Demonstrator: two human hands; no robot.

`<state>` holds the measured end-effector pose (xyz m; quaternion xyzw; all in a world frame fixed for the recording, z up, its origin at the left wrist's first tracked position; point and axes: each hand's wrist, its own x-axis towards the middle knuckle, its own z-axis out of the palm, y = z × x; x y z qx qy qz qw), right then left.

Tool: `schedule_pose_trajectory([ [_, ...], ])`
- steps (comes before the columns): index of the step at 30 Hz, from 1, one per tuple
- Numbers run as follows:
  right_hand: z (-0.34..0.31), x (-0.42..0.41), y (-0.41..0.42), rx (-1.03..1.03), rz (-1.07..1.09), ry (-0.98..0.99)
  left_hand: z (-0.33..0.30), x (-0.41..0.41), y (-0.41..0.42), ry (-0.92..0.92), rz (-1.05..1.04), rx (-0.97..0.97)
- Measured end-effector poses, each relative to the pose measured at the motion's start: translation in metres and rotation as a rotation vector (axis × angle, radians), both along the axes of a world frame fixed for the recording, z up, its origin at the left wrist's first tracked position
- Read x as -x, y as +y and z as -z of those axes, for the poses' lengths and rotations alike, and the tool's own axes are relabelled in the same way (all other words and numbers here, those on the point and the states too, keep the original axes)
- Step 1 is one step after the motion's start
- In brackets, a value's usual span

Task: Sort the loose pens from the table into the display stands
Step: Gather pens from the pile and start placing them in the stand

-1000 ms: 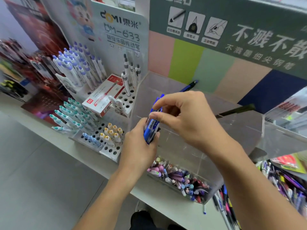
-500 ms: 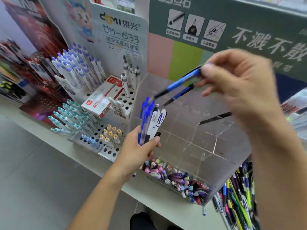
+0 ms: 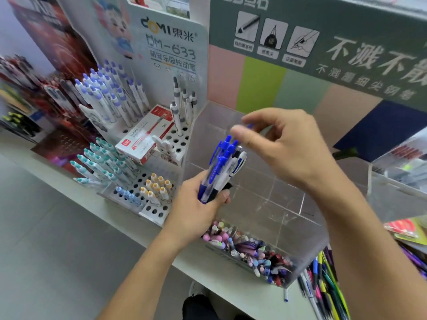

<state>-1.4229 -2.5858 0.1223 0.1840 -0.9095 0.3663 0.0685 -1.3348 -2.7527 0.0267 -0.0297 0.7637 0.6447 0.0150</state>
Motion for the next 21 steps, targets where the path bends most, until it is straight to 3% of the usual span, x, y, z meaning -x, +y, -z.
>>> schedule_pose_trajectory([
  [2, 0.0, -0.011, -0.007, -0.013, -0.141, -0.122, 0.001, 0.002, -0.001, 0.066, 0.018, 0.117],
  [6, 0.002, -0.014, -0.009, -0.041, -0.182, -0.128, 0.0, 0.005, 0.001, 0.084, 0.01, 0.214],
  [11, 0.001, -0.021, 0.005, 0.098, -0.198, -0.261, 0.002, 0.007, 0.004, 0.036, -0.009, 0.18],
  [21, -0.034, -0.021, 0.047, 0.217, -0.144, -0.156, 0.003, 0.012, 0.007, -0.071, 0.052, -0.043],
])
